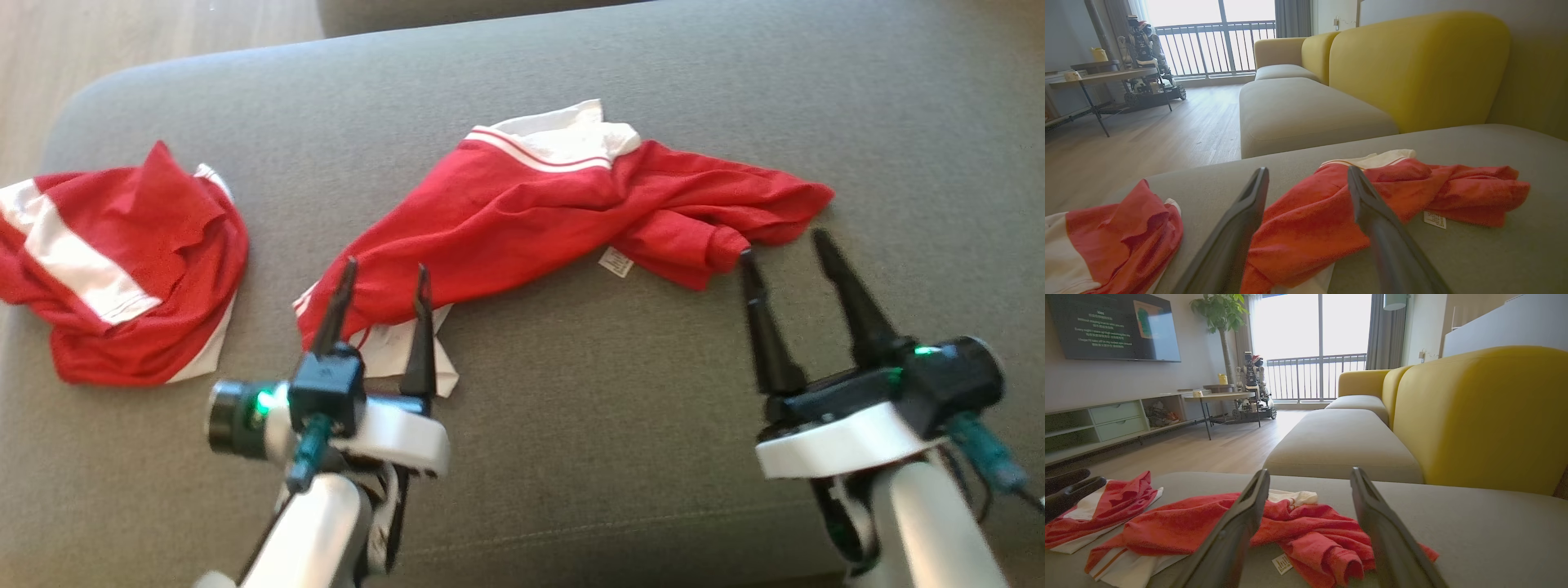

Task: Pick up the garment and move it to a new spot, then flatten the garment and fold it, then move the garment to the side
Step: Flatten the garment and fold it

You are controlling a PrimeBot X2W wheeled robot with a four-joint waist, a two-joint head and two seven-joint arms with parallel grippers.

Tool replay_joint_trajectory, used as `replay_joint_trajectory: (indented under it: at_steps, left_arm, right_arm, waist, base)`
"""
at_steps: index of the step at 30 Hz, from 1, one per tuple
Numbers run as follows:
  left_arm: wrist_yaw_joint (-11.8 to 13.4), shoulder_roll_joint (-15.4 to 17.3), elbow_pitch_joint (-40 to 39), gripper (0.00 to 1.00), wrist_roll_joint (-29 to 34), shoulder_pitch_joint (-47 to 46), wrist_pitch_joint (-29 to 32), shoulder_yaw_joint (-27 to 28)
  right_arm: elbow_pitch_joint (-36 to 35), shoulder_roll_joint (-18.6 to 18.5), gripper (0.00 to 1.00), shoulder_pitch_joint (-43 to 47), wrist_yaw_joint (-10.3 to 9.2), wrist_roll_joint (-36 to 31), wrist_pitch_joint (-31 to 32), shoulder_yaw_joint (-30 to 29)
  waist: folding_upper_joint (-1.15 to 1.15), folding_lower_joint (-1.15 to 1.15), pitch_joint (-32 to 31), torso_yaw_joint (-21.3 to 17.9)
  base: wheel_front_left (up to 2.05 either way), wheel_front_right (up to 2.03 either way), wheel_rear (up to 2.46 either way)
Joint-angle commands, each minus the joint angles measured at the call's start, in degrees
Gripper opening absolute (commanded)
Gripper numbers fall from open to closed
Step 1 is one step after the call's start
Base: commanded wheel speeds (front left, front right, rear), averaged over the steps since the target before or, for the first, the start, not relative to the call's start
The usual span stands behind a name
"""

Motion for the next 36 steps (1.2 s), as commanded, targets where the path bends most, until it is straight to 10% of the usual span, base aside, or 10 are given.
replay_joint_trajectory:
  at_steps: [1, 19, 31, 33, 36]
  left_arm:
    - [-0.5, -0.1, -2.4, 1.00, 0.7, -0.1, -0.5, 1.2]
    - [-1.9, -3.8, -4.6, 1.00, 1.9, -0.5, -0.5, -3.1]
    - [-0.3, -3.9, -8.2, 1.00, -2.4, -1.7, -0.5, -0.1]
    - [-0.3, -3.9, -8.1, 1.00, -2.5, -2.0, -0.5, -0.5]
    - [-0.2, -3.9, -7.9, 1.00, -2.7, -2.2, -0.5, -1.3]
  right_arm:
    - [-1.4, 0.0, 1.00, -1.5, -0.01, -1.5, -0.4, 2.8]
    - [21.5, -5.4, 1.00, -18.3, -0.01, -6.3, 6.7, 0.8]
    - [29.6, -10.1, 1.00, -24.9, -0.01, -3.7, 9.8, 1.7]
    - [30.4, -10.8, 0.00, -25.7, -0.01, -2.7, 10.2, 2.6]
    - [30.7, -12.0, 0.00, -27.1, -0.01, -1.6, 10.0, 4.0]
  waist:
    - [0.00, 0.00, 0.1, 1.0]
    - [0.00, 0.00, 6.4, 17.0]
    - [0.00, 0.00, 9.5, 20.0]
    - [0.00, 0.00, 9.8, 20.0]
    - [0.00, 0.00, 10.1, 20.0]
  base:
    - [0.00, 0.00, 0.00]
    - [0.00, 0.00, 0.00]
    - [0.00, 0.00, 0.00]
    - [0.00, 0.00, 0.00]
    - [0.00, 0.00, 0.00]
